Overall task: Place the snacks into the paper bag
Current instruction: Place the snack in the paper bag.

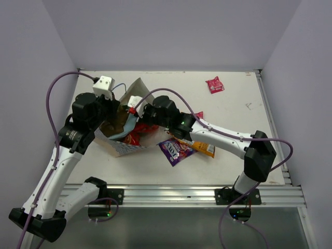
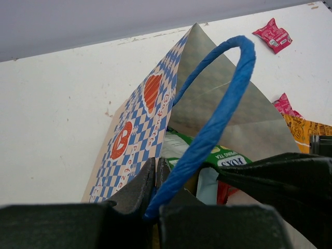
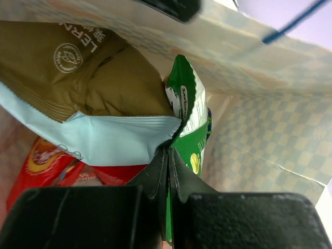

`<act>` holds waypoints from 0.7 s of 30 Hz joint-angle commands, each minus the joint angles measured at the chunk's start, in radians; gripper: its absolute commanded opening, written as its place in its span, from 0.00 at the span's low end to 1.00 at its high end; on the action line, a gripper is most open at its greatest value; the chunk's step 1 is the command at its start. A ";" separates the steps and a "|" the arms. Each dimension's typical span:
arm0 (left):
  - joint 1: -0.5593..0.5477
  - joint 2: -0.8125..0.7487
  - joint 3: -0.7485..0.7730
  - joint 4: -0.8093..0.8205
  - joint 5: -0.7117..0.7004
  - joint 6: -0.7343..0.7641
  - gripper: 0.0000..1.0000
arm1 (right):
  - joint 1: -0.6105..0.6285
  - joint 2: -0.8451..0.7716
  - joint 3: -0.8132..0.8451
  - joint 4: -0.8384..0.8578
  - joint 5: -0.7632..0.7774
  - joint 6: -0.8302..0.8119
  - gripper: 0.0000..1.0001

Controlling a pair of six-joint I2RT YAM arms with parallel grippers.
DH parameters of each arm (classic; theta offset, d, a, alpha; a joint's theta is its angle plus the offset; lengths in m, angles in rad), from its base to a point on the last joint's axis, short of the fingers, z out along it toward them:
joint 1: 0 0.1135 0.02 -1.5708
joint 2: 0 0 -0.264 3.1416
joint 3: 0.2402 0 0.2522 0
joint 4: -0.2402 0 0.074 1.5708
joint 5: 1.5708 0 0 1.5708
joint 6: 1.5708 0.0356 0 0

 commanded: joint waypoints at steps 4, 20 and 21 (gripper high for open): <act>0.001 -0.024 0.020 0.028 0.020 -0.022 0.00 | -0.065 0.105 0.038 -0.056 0.017 0.110 0.00; 0.001 -0.018 0.016 0.026 0.020 -0.029 0.00 | -0.144 0.144 0.110 0.019 -0.061 0.278 0.00; 0.001 -0.019 0.016 0.026 0.020 -0.028 0.00 | -0.144 0.136 0.118 0.021 -0.066 0.287 0.03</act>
